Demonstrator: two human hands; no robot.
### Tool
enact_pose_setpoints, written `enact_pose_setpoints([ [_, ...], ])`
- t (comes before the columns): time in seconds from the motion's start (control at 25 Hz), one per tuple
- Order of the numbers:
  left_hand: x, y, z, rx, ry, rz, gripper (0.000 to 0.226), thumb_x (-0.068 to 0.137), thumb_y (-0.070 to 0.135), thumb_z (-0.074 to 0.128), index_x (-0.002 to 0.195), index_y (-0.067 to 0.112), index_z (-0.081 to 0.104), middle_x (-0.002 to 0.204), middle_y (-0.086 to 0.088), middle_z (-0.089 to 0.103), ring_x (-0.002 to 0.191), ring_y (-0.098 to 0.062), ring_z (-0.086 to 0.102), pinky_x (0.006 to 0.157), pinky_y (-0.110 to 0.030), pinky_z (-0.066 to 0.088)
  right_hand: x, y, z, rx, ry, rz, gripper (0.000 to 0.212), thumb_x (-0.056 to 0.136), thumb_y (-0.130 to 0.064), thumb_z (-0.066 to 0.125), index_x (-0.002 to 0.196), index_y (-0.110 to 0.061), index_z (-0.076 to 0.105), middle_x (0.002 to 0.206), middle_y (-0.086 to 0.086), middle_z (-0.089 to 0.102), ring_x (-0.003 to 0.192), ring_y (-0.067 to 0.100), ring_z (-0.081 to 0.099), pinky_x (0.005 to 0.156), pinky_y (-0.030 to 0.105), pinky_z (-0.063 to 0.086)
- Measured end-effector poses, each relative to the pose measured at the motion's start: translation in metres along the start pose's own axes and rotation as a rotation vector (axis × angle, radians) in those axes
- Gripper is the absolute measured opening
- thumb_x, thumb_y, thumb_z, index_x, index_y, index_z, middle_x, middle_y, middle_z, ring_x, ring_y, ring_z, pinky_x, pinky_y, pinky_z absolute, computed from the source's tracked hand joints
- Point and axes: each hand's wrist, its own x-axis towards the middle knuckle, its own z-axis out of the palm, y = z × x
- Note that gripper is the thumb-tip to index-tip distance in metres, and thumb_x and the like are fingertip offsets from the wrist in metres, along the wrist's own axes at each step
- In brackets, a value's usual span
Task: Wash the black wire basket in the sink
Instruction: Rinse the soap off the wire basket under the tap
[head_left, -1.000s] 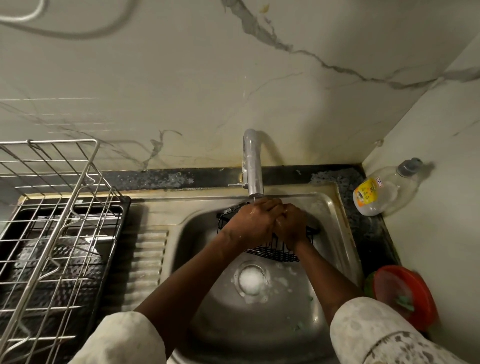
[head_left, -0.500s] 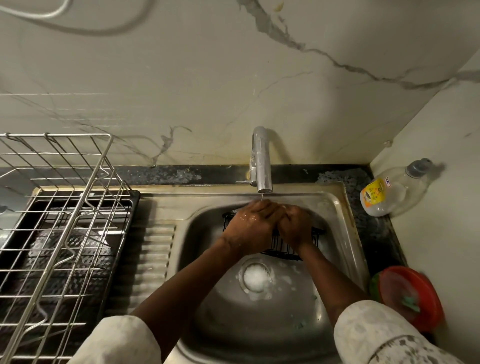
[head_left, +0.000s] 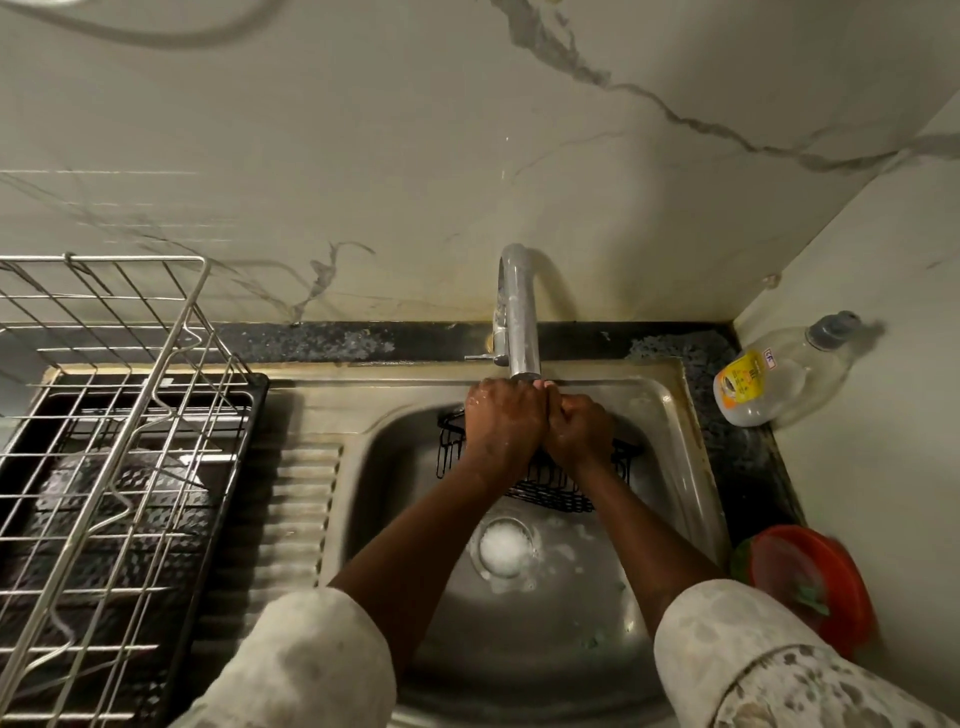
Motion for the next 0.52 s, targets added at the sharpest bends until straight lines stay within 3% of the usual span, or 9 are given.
enact_pose_setpoints([
  [0.08,0.011,-0.011,0.003,-0.012,-0.05,-0.096,0.029,0.102,0.04,0.051,0.1,0.014,0.063,0.077,-0.002,0.054,0.066,-0.016,0.051,0.062,-0.029,0.044,-0.009,-0.011,0.001,-0.009,0.024,-0.078,0.058,0.108,-0.047,0.031,0.062,-0.026,0.06,0.059,-0.004,0.063,0.054,0.005,0.056,0.057,0.021,0.042],
  [0.12,0.014,-0.019,0.007,-0.042,-0.072,-0.16,0.028,0.101,0.042,0.054,0.097,0.016,0.063,0.077,-0.001,0.056,0.067,-0.014,0.053,0.063,-0.028,0.046,-0.016,-0.014,0.006,-0.043,0.032,-0.162,0.049,0.108,-0.041,0.033,0.074,-0.026,0.065,0.07,-0.004,0.068,0.065,0.006,0.061,0.068,0.021,0.046],
  [0.2,0.019,-0.035,0.022,-0.15,-0.077,-0.258,0.026,0.1,0.042,0.053,0.088,0.021,0.062,0.077,0.002,0.063,0.065,-0.009,0.055,0.064,-0.026,0.047,-0.038,-0.016,0.02,-0.218,0.044,-0.331,0.029,0.104,-0.031,0.041,0.104,-0.019,0.068,0.104,0.002,0.071,0.099,0.019,0.064,0.097,0.037,0.046],
  [0.28,0.018,-0.045,0.035,-0.246,-0.049,-0.265,0.03,0.103,0.042,0.048,0.078,0.026,0.056,0.068,0.007,0.057,0.058,-0.003,0.047,0.059,-0.021,0.037,-0.048,-0.011,0.029,-0.374,-0.024,-0.387,0.031,0.103,-0.031,0.043,0.123,-0.016,0.061,0.121,0.005,0.066,0.113,0.025,0.058,0.103,0.046,0.041],
  [0.36,0.012,-0.053,0.039,-0.38,0.021,-0.312,0.034,0.105,0.043,0.041,0.079,0.024,0.053,0.066,0.007,0.052,0.06,-0.005,0.046,0.061,-0.022,0.033,-0.039,-0.008,0.017,-0.445,-0.077,-0.34,0.033,0.104,-0.042,0.037,0.118,-0.024,0.061,0.113,0.0,0.066,0.105,0.023,0.057,0.097,0.043,0.042],
  [0.44,0.007,-0.062,0.047,-0.477,0.035,-0.386,0.037,0.105,0.044,0.038,0.089,0.017,0.057,0.081,-0.001,0.057,0.073,-0.013,0.052,0.07,-0.025,0.037,-0.022,0.004,-0.003,-0.531,-0.13,-0.17,0.047,0.106,-0.049,0.023,0.096,-0.027,0.064,0.092,-0.002,0.068,0.089,0.021,0.06,0.094,0.041,0.043],
  [0.52,0.006,-0.071,0.062,-0.504,-0.012,-0.465,0.048,0.103,0.049,0.039,0.1,0.008,0.062,0.098,-0.008,0.06,0.09,-0.019,0.054,0.083,-0.031,0.04,-0.01,0.019,-0.017,-0.599,-0.167,-0.085,0.07,0.108,-0.05,0.014,0.067,-0.019,0.062,0.066,0.0,0.064,0.063,0.018,0.056,0.091,0.041,0.047],
])
